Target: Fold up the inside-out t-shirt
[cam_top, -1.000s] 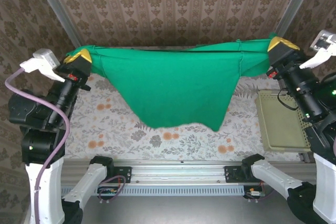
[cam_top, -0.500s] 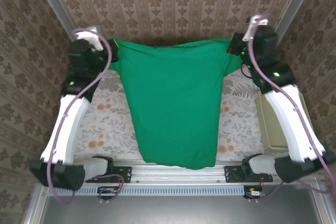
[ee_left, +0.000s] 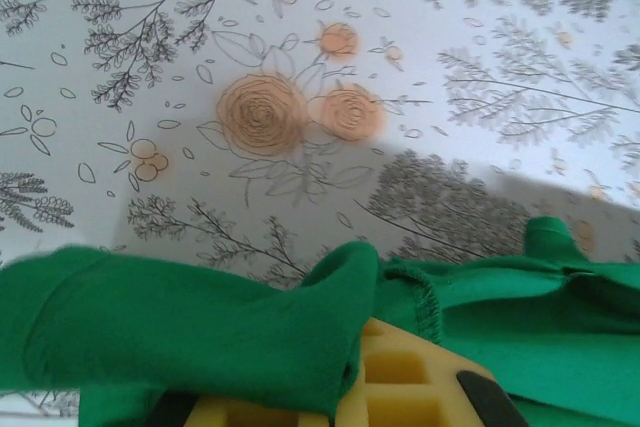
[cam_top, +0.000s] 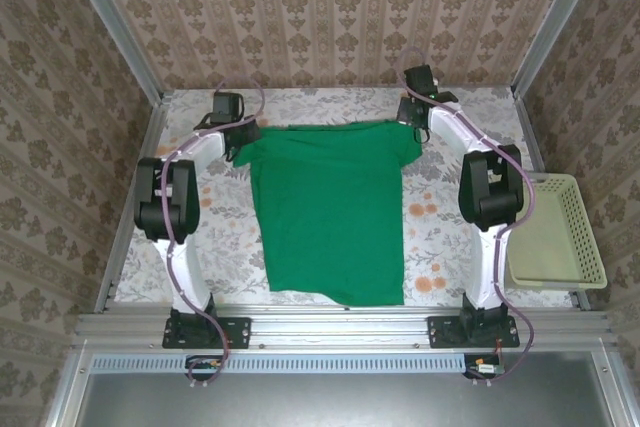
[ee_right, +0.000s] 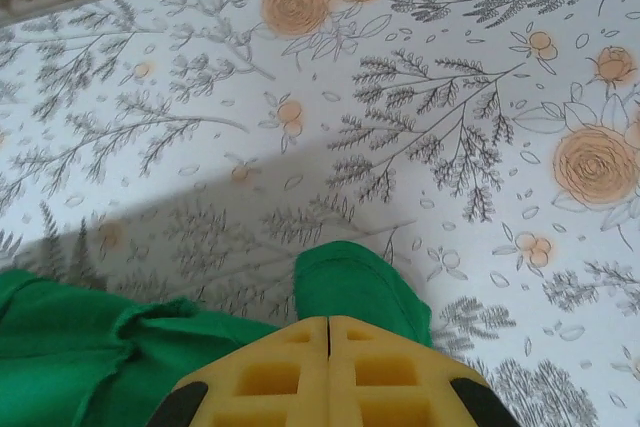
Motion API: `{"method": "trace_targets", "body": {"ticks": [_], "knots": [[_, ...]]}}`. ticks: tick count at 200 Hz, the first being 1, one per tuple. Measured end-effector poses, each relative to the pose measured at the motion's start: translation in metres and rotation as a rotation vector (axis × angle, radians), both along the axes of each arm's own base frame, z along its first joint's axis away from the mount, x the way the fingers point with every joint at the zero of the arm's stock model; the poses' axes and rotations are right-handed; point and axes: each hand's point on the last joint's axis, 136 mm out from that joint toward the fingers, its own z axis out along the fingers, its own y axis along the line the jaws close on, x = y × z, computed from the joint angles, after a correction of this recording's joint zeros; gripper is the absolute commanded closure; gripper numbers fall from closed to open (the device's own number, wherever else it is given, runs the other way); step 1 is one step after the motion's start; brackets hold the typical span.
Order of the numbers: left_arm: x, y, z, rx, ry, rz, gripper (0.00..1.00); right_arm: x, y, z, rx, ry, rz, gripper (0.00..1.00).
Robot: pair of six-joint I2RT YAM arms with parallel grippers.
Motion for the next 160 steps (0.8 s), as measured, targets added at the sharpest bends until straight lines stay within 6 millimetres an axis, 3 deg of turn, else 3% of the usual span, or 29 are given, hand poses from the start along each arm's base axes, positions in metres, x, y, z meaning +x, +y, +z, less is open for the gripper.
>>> {"method": "trace_targets", "body": {"ticks": [13, 57, 66, 78, 86, 96, 108, 132, 145, 160], "knots": [[0.012, 0.005, 0.0, -0.012, -0.014, 0.019, 0.99, 0.015, -0.004, 0.005, 0.024, -0.023, -0.016, 1.0], [0.053, 0.013, 0.029, -0.083, -0.116, 0.049, 0.94, 0.056, -0.003, 0.032, 0.078, -0.113, -0.026, 1.0], [0.059, 0.012, 0.034, -0.091, -0.13, 0.045, 0.86, 0.063, -0.002, 0.035, 0.083, -0.124, -0.024, 0.88], [0.068, 0.01, 0.041, -0.102, -0.148, 0.04, 0.7, 0.07, 0.0, 0.038, 0.09, -0.133, -0.024, 0.59], [0.074, 0.007, 0.044, -0.105, -0.151, 0.029, 0.58, 0.074, 0.0, 0.042, 0.093, -0.139, -0.024, 0.45], [0.079, 0.006, 0.047, -0.111, -0.139, 0.032, 0.43, 0.076, -0.001, 0.045, 0.091, -0.138, -0.022, 0.36], [0.083, 0.008, 0.056, -0.099, -0.118, 0.035, 0.3, 0.075, -0.003, 0.052, 0.084, -0.133, -0.016, 0.3], [0.074, 0.021, 0.079, -0.063, -0.067, 0.086, 0.22, 0.062, -0.005, 0.064, 0.064, -0.101, 0.006, 0.28], [0.053, 0.028, 0.09, -0.045, -0.041, 0.108, 0.21, 0.048, -0.004, 0.068, 0.051, -0.07, 0.023, 0.28], [0.014, 0.031, 0.101, -0.026, -0.012, 0.124, 0.2, 0.015, -0.001, 0.072, 0.041, -0.022, 0.041, 0.28]]}}
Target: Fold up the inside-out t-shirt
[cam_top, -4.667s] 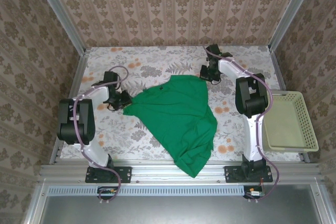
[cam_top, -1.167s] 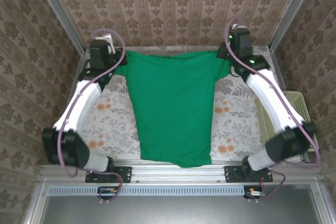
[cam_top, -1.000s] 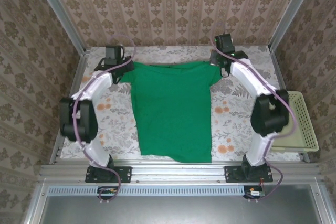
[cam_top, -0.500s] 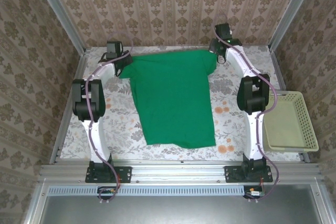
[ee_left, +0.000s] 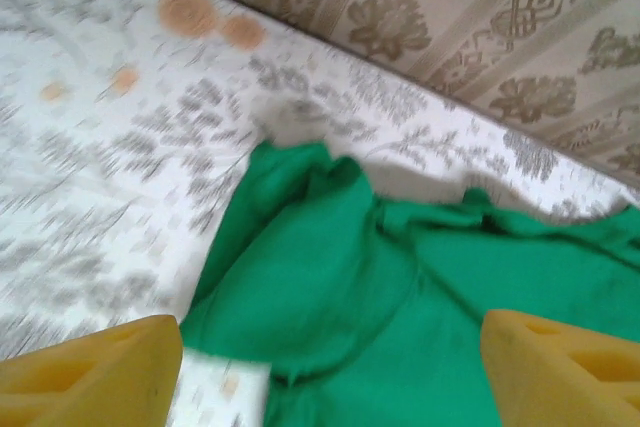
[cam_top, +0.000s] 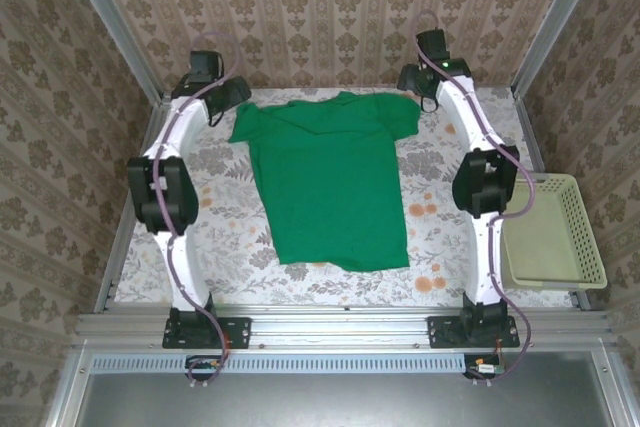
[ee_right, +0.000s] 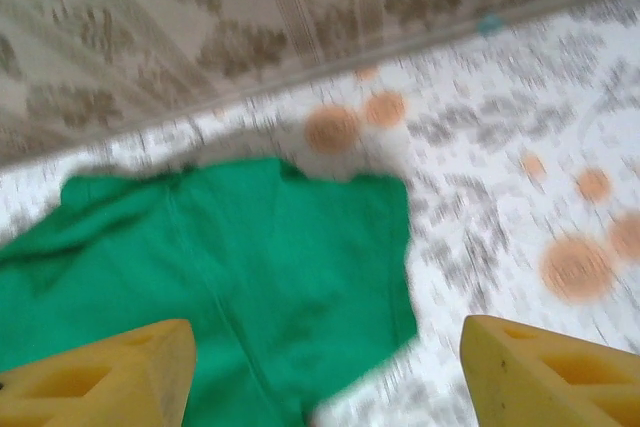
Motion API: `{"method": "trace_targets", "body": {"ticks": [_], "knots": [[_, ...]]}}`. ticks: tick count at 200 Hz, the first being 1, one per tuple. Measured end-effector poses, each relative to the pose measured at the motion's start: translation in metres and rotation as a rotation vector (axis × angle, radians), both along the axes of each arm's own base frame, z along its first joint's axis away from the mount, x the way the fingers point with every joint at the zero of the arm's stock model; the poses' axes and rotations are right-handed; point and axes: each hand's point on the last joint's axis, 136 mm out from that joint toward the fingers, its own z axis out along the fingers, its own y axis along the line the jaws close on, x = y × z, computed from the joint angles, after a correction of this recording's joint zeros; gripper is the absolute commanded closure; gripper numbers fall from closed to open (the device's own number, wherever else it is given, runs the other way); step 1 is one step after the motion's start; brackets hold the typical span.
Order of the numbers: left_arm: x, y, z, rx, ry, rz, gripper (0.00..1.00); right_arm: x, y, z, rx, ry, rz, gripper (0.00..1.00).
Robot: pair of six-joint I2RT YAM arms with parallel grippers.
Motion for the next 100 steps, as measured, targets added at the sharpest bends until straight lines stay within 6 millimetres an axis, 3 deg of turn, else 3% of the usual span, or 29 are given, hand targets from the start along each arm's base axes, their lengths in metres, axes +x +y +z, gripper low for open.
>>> {"method": "trace_targets", "body": {"ticks": [18, 41, 69, 100], "knots": [[-0.047, -0.012, 0.009, 0.016, 0.012, -0.017, 0.2, -0.053, 0.015, 0.001, -0.003, 0.054, 0.044, 0.28], [-0.109, -0.056, -0.001, 0.019, 0.037, -0.123, 0.2, -0.118, 0.049, 0.001, 0.009, 0.082, 0.136, 0.28], [-0.177, -0.096, -0.06, 0.039, 0.162, -0.262, 0.21, -0.193, 0.09, -0.027, 0.005, 0.146, 0.264, 0.28], [-0.239, -0.117, -0.122, 0.068, 0.303, -0.356, 0.25, -0.264, 0.115, -0.091, 0.023, 0.295, 0.347, 0.29]]}}
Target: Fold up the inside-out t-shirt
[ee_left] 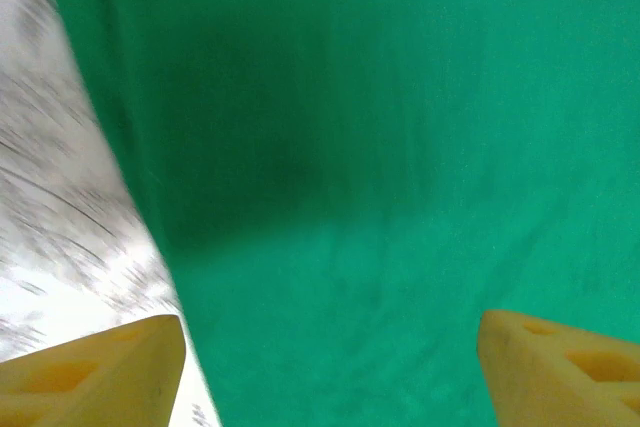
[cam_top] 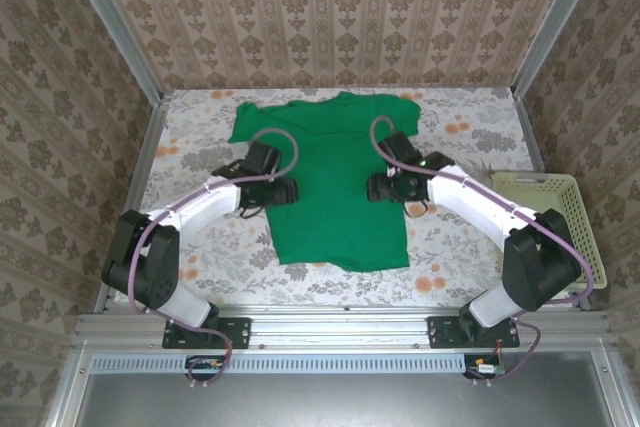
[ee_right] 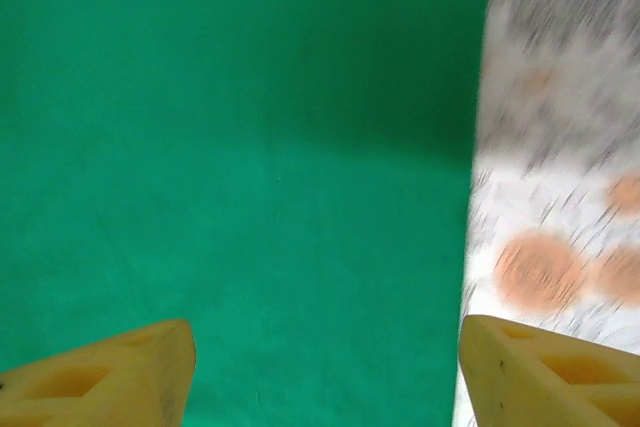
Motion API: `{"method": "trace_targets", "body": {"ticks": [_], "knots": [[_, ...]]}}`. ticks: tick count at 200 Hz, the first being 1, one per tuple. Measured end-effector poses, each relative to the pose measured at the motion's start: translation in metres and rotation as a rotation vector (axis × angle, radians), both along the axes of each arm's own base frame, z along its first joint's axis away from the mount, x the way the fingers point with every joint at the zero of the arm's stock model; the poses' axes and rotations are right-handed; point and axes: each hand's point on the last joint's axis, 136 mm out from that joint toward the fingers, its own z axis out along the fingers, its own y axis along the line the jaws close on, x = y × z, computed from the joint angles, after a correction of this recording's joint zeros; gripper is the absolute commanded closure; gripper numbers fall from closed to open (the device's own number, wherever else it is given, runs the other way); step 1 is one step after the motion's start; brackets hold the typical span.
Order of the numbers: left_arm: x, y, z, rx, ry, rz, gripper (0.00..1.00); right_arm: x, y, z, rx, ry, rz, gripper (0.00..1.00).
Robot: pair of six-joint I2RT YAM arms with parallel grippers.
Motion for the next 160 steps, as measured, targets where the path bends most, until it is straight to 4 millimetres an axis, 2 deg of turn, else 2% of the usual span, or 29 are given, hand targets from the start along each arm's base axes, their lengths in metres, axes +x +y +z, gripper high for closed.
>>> {"method": "trace_targets", "body": {"ticks": [15, 29, 62, 82, 121, 137, 160], "knots": [[-0.019, -0.011, -0.016, -0.015, 0.035, -0.027, 0.27, -0.022, 0.003, -0.029, 0.008, 0.068, -0.004, 0.28], [-0.024, -0.015, -0.025, -0.04, 0.051, -0.023, 0.28, -0.034, 0.001, -0.047, 0.019, 0.111, -0.03, 0.29], [-0.014, -0.027, -0.044, -0.078, 0.067, -0.003, 0.29, -0.024, 0.006, -0.074, 0.038, 0.146, -0.08, 0.3], [0.001, -0.032, -0.042, -0.097, 0.046, 0.008, 0.29, -0.011, 0.003, -0.088, 0.037, 0.178, -0.118, 0.31], [0.037, -0.04, -0.04, -0.134, 0.025, 0.033, 0.28, 0.049, -0.009, -0.082, 0.104, 0.123, -0.211, 0.33], [0.053, -0.041, -0.038, -0.14, 0.017, 0.038, 0.25, 0.071, -0.015, -0.078, 0.114, 0.099, -0.232, 0.33], [0.061, -0.037, -0.026, -0.093, -0.012, 0.023, 0.17, 0.082, -0.02, -0.071, 0.116, 0.076, -0.234, 0.33]]}}
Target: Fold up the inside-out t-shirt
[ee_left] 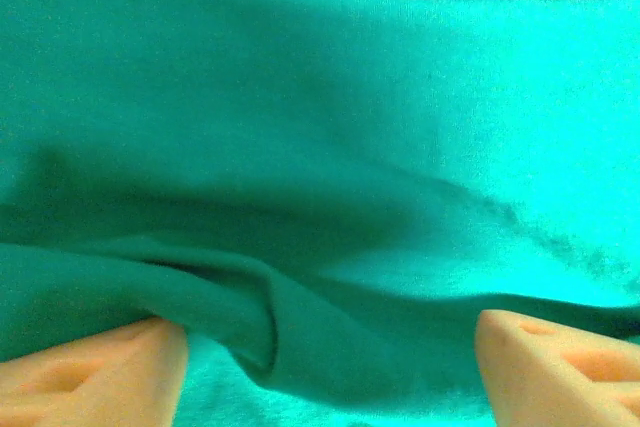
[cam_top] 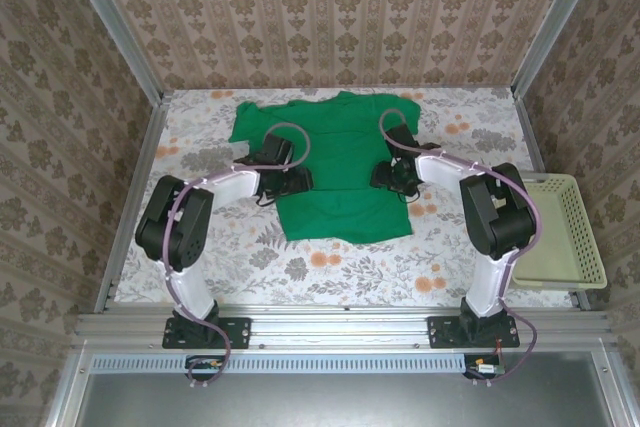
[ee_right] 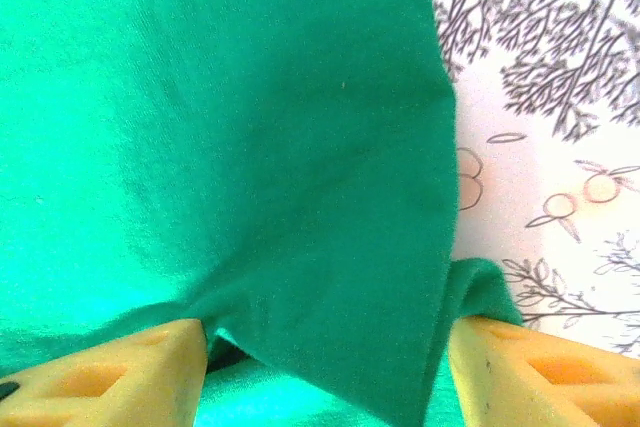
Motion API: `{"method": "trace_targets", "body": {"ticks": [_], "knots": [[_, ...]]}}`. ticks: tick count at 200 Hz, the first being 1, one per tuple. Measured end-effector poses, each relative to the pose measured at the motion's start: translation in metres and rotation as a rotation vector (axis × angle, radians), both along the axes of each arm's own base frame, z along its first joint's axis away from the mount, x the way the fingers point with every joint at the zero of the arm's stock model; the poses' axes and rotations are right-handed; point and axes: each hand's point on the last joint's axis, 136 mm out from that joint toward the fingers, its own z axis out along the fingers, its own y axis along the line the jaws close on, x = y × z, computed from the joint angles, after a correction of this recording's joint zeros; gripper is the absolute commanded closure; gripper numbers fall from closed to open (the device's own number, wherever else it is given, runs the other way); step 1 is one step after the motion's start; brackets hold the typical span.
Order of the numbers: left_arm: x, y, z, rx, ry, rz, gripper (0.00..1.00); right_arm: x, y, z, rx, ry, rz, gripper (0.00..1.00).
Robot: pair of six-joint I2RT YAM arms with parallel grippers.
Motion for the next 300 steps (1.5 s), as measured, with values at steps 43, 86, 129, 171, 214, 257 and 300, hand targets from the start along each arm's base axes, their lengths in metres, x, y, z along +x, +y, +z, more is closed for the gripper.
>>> {"method": "trace_targets", "body": {"ticks": [43, 86, 129, 171, 214, 257, 300], "knots": [[-0.056, -0.03, 0.054, 0.148, -0.173, -0.245, 0.11, -0.028, 0.002, 0.044, -0.013, -0.093, 0.071, 0.32], [-0.141, -0.066, 0.052, 0.28, -0.243, -0.574, 0.09, -0.085, 0.0, 0.062, -0.006, -0.145, 0.119, 0.31], [-0.162, -0.065, 0.023, 0.396, -0.187, -0.699, 0.11, -0.127, -0.018, 0.05, 0.018, -0.139, 0.052, 0.28], [-0.159, -0.058, -0.017, 0.521, -0.117, -0.733, 0.12, -0.14, -0.027, 0.054, 0.045, -0.179, -0.004, 0.27], [-0.145, -0.052, -0.018, 0.57, -0.139, -0.692, 0.21, -0.138, -0.027, 0.059, 0.055, -0.198, -0.013, 0.27], [-0.131, -0.041, -0.018, 0.636, -0.163, -0.644, 0.32, -0.136, -0.026, 0.06, 0.06, -0.21, -0.013, 0.27], [-0.127, -0.04, -0.016, 0.653, -0.179, -0.64, 0.5, -0.135, -0.026, 0.061, 0.062, -0.213, -0.013, 0.27]]}}
